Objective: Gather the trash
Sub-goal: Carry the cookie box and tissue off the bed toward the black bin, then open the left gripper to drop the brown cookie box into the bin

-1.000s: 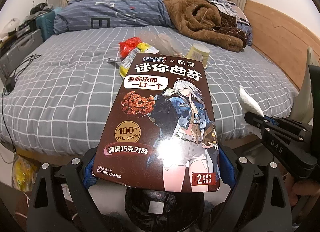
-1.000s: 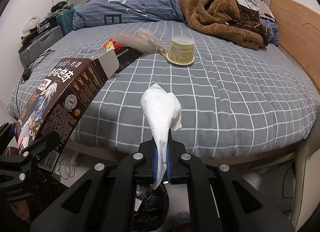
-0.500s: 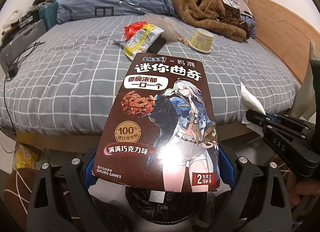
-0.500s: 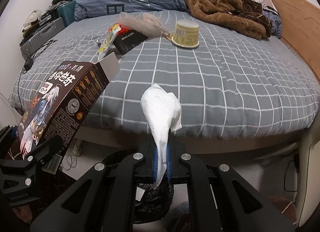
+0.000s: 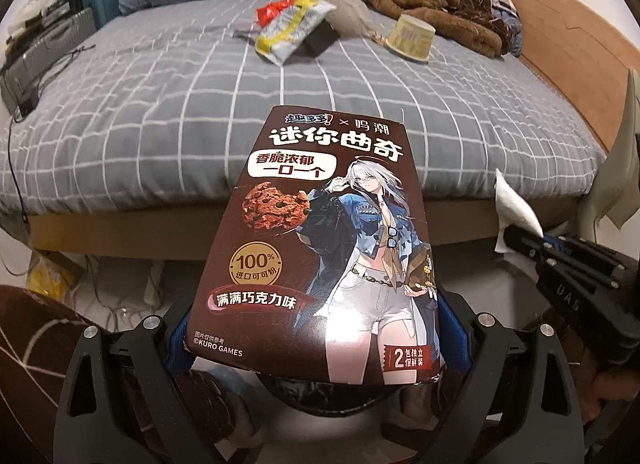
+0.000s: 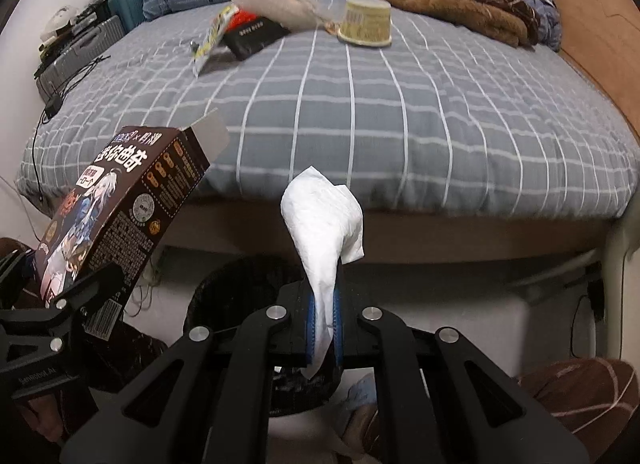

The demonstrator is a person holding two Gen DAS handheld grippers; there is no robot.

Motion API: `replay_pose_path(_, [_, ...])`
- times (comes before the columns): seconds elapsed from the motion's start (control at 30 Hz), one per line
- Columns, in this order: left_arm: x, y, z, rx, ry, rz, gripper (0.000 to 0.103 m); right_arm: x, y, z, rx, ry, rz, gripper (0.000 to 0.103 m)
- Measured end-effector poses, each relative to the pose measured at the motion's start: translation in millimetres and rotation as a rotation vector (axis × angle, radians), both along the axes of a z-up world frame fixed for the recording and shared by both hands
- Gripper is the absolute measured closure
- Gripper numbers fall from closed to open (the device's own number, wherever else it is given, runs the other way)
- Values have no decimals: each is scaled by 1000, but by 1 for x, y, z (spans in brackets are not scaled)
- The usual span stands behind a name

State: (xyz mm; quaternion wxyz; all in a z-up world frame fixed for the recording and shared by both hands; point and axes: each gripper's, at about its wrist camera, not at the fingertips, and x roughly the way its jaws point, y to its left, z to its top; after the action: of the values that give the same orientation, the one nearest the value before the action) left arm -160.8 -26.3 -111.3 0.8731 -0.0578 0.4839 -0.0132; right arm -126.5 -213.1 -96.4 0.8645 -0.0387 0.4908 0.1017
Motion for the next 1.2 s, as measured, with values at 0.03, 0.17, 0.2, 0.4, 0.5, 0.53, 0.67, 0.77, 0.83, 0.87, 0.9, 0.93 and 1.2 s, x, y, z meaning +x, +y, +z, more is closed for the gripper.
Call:
replay_pose_path(0.03, [-1,-2,-2,3,5,-4,12,-2,0,-3,-4,8,3,97])
replay_pose_path(0.17, [-1,-7,-10,14,25,-19,12,-2,0,-8,-7,19,4,97])
replay_pose_path(0.2, [0,-7,-12,16,30,-21,12,-1,0,-9,-6,22,3,97])
replay_pose_path(0.4, [5,-6,-30,10,85,-24,12,4,2,-24,-24,61,7,97])
replay_pose_path(0.5, [7,-10,-37,13,101,-33,12,6,1,-32,-31,84,2,97])
replay_pose_path(0.53, [8,-11,-39,15,105,-35,12,7,2,-34,-33,90,0,97])
replay_pose_path(0.67, [12,-13,-45,16,126,-35,12,11,0,-39,-32,105,-10,97])
replay_pose_path(0.77, [9,-16,-47,18,141,-38,12,11,-1,-40,-30,114,-11,97])
replay_pose_path(0.83, [4,-18,-50,14,154,-41,12,9,-3,-40,-32,116,-12,97])
replay_pose_path(0.87, [4,-18,-51,15,162,-44,12,7,-4,-40,-32,117,-14,97])
replay_pose_path(0.9, [3,-19,-53,17,172,-46,12,7,-6,-40,-31,119,-18,97])
replay_pose_path(0.93, [2,-21,-56,9,186,-52,12,6,-8,-39,-30,120,-20,97])
replay_pose_path(1.2, [3,-36,-67,10,239,-100,12,-2,-25,-46,-70,140,-48,97])
